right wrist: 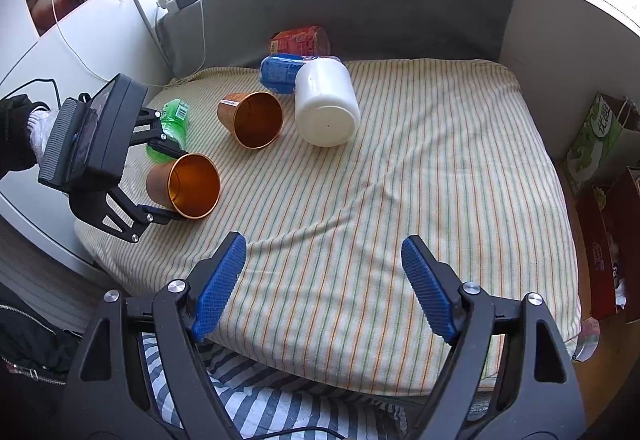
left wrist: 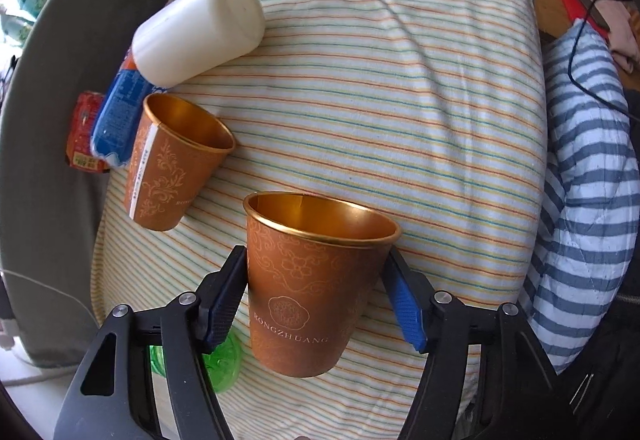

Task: Flip cup upright
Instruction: 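Grasp the orange cup around its body with the left tool, then lift the orange cup with the left tool, turning its mouth upward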

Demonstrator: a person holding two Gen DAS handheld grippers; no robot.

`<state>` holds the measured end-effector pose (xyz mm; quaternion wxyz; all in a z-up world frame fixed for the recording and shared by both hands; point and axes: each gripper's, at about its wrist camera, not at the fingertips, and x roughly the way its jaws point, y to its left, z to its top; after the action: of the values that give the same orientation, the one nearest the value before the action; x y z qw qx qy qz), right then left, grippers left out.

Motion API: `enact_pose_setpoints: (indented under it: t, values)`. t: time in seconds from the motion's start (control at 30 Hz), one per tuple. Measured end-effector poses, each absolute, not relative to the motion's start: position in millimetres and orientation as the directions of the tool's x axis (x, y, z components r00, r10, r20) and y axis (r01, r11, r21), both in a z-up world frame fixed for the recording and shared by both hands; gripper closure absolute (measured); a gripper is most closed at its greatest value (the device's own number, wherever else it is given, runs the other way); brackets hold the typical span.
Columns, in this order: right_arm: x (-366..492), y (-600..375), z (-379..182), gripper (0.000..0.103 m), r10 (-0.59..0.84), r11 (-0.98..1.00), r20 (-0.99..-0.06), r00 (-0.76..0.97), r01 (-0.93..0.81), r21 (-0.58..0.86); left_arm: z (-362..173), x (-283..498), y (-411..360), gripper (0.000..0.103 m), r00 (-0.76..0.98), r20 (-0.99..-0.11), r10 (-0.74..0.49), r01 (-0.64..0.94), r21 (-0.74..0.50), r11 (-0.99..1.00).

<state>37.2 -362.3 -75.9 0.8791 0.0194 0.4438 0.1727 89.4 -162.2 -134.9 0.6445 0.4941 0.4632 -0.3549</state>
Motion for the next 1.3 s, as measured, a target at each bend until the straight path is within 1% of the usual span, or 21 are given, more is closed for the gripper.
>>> enact_pose_setpoints:
  t: [0.17,0.27,0.37,0.47,0.53,0.63,0.83,1.0,1.3]
  values:
    - [37.0,-357.2,-74.3,0.020,0.322,0.937,-0.772,0.549,-0.300,0.177,-119.4,100.0,-153.8,0.037,0.317,-0.944,-0.088,0.886,0.262,0.383]
    - [37.2,-354.0,-72.7,0.020,0.319,0.938,-0.768,0.556,-0.304,0.169,-109.3,106.8,-145.9,0.037,0.346,-0.924,-0.163,0.852,0.237,0.466]
    - [37.9,-352.7,-71.7,0.020,0.328,0.935,-0.761,0.560,-0.308,0.176,-100.3,114.8,-130.8,0.037,0.360,-0.893,-0.270,0.804,0.150,0.575]
    - [39.7,-350.5,-70.7,0.020,0.334,0.932,-0.758,0.561,-0.316,0.176,-93.8,118.4,-115.1,0.037,0.391,-0.842,-0.370,0.746,0.055,0.664]
    - [42.5,-348.7,-70.1,0.020,0.335,0.931,-0.756,0.562,-0.320,0.175,-90.3,112.1,-110.3,0.037,0.437,-0.800,-0.411,0.705,0.021,0.709]
    - [45.1,-346.7,-68.2,0.020,0.339,0.930,-0.749,0.569,-0.324,0.175,-89.9,107.2,-105.0,0.037,0.523,-0.738,-0.426,0.647,0.019,0.762]
    - [45.6,-344.8,-61.3,0.020,0.349,0.930,-0.717,0.604,-0.317,0.186,-93.4,99.5,-97.9,0.037,0.612,-0.656,-0.441,0.547,-0.051,0.836]
    - [44.1,-341.0,-58.8,0.020,0.358,0.929,-0.700,0.618,-0.315,0.196,-99.2,99.7,-95.2,0.037,0.643,-0.642,-0.419,0.494,-0.070,0.867]
    - [32.7,-337.3,-52.4,0.020,0.358,0.928,-0.681,0.639,-0.324,0.184,-117.0,103.3,-90.2,0.039,0.640,-0.666,-0.382,0.463,-0.062,0.884]
